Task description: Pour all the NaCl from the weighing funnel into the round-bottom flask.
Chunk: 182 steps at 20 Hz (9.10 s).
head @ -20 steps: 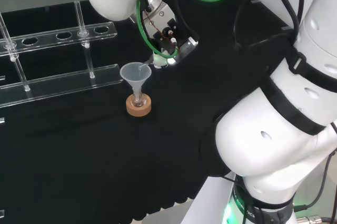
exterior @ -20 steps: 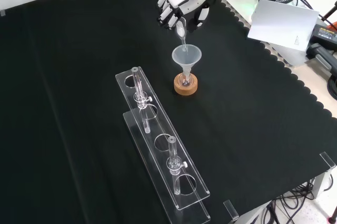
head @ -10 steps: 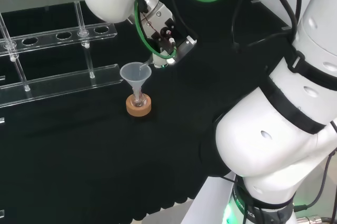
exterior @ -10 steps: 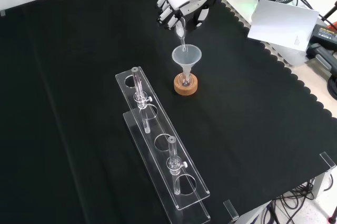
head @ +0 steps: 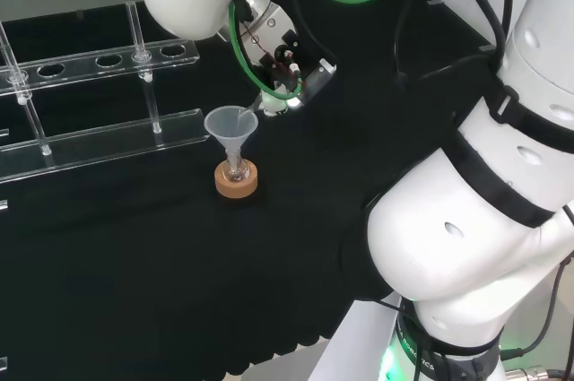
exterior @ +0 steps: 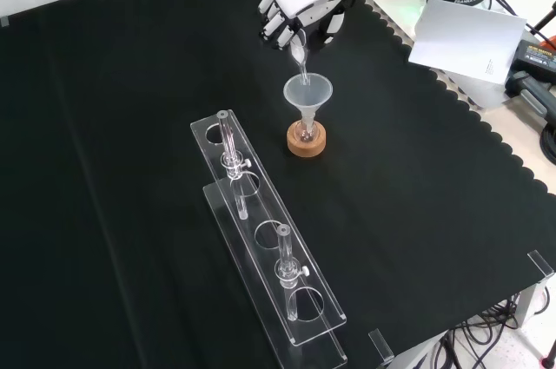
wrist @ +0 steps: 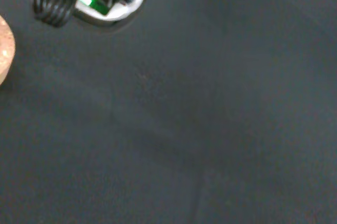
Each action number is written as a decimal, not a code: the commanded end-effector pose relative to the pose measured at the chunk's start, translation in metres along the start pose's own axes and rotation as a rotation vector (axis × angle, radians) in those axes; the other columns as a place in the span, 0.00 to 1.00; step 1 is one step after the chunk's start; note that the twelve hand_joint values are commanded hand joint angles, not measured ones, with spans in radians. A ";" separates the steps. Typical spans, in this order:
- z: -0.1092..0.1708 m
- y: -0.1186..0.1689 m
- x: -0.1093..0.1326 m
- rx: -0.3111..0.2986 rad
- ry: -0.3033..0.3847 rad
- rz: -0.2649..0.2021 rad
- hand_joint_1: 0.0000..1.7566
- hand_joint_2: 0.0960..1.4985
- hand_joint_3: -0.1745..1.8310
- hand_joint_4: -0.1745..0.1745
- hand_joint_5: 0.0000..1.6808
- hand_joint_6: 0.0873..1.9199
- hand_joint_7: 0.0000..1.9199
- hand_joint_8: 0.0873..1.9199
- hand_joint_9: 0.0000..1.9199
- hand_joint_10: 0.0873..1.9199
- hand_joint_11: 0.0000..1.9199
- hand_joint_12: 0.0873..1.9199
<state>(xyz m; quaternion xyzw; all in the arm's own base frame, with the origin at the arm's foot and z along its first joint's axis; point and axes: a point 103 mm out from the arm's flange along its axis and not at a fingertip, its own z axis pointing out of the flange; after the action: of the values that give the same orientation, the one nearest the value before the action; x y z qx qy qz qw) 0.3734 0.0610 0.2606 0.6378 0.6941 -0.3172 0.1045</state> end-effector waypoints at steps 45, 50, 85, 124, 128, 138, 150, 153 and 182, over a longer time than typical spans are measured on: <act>-0.014 -0.003 0.010 -0.006 -0.202 0.050 0.65 0.40 0.38 1.00 0.82 0.19 0.40 0.28 0.62 0.04 0.50 0.47; -0.016 -0.003 0.011 -0.005 -0.221 0.052 0.65 0.40 0.38 1.00 0.82 0.19 0.40 0.28 0.62 0.03 0.50 0.47; -0.025 -0.002 0.018 0.010 -0.290 0.061 0.65 0.40 0.37 1.00 0.83 0.18 0.39 0.28 0.62 0.03 0.49 0.47; -0.050 -0.010 0.030 -0.091 -0.610 0.070 0.65 0.40 0.37 1.00 0.83 0.18 0.38 0.28 0.62 0.02 0.49 0.46; -0.049 -0.010 0.031 -0.093 -0.611 0.067 0.65 0.40 0.37 1.00 0.83 0.18 0.38 0.29 0.62 0.02 0.49 0.46; -0.042 -0.006 0.028 -0.088 -0.568 0.062 0.65 0.40 0.37 1.00 0.83 0.18 0.38 0.29 0.61 0.02 0.49 0.46; -0.027 0.004 0.009 -0.084 -0.356 0.073 0.65 0.40 0.37 1.00 0.82 0.18 0.38 0.29 0.61 0.02 0.49 0.46; -0.025 0.007 0.000 -0.076 -0.238 0.073 0.65 0.40 0.37 1.00 0.82 0.18 0.38 0.29 0.61 0.02 0.49 0.46; -0.007 0.020 -0.053 -0.063 0.449 0.083 0.65 0.41 0.37 1.00 0.82 0.19 0.37 0.29 0.61 0.01 0.48 0.47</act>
<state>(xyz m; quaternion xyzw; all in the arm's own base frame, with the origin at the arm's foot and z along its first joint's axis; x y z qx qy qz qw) 0.3995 0.0203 0.2953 0.7182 0.6752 -0.1676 0.0104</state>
